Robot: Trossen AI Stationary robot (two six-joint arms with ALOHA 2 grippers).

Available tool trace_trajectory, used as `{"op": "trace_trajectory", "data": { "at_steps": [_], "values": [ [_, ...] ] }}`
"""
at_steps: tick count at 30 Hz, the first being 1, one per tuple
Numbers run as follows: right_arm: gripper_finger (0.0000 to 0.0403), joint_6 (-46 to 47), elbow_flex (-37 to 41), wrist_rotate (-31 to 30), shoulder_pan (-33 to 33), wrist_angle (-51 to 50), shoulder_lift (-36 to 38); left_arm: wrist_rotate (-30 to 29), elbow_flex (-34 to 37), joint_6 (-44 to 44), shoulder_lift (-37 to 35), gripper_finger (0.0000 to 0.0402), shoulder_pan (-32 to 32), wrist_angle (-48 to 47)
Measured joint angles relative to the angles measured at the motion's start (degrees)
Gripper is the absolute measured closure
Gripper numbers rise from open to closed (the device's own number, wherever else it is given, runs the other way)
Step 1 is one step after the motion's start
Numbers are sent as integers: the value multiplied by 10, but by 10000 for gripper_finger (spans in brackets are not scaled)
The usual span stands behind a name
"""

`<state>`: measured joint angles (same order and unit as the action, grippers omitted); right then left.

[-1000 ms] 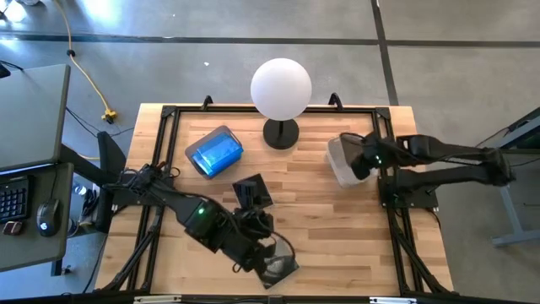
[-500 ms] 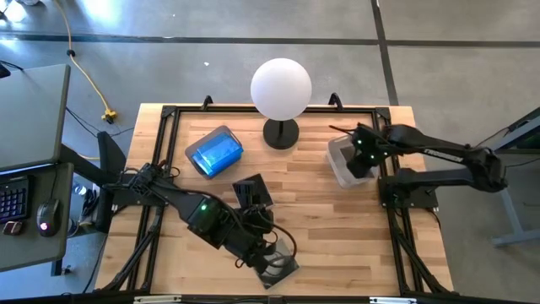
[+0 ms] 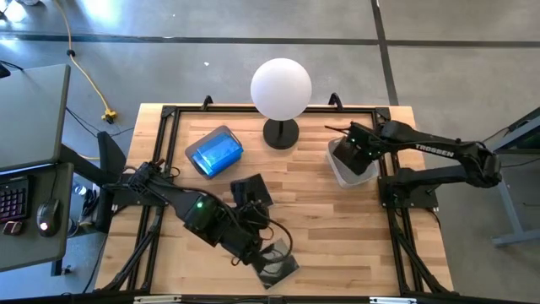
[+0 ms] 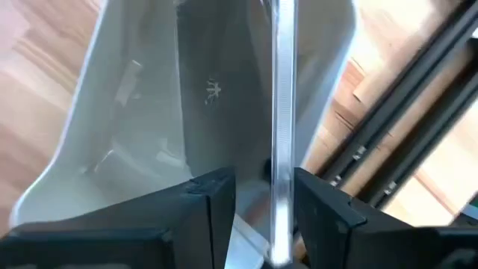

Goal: Pick & place jewel cases by type
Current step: Put the top right black CD case into the gray bin, then put the top black CD case into the gray bin

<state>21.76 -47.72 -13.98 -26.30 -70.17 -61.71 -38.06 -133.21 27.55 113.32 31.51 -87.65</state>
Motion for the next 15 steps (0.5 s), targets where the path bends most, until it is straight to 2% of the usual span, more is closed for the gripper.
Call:
{"op": "trace_trajectory", "data": {
  "at_steps": [3,8,12,15],
  "values": [
    [280,-3,-42,0,0,-54,3,-4,0,43,-9,160,6,-25],
    [281,10,-133,-10,10,-113,7,4,-1,58,-26,160,29,-24],
    [282,12,-172,20,46,-81,13,6,0,77,-27,160,57,-23],
    [282,33,-164,68,91,2,15,-2,8,113,-33,160,85,-21]
  ]
}}
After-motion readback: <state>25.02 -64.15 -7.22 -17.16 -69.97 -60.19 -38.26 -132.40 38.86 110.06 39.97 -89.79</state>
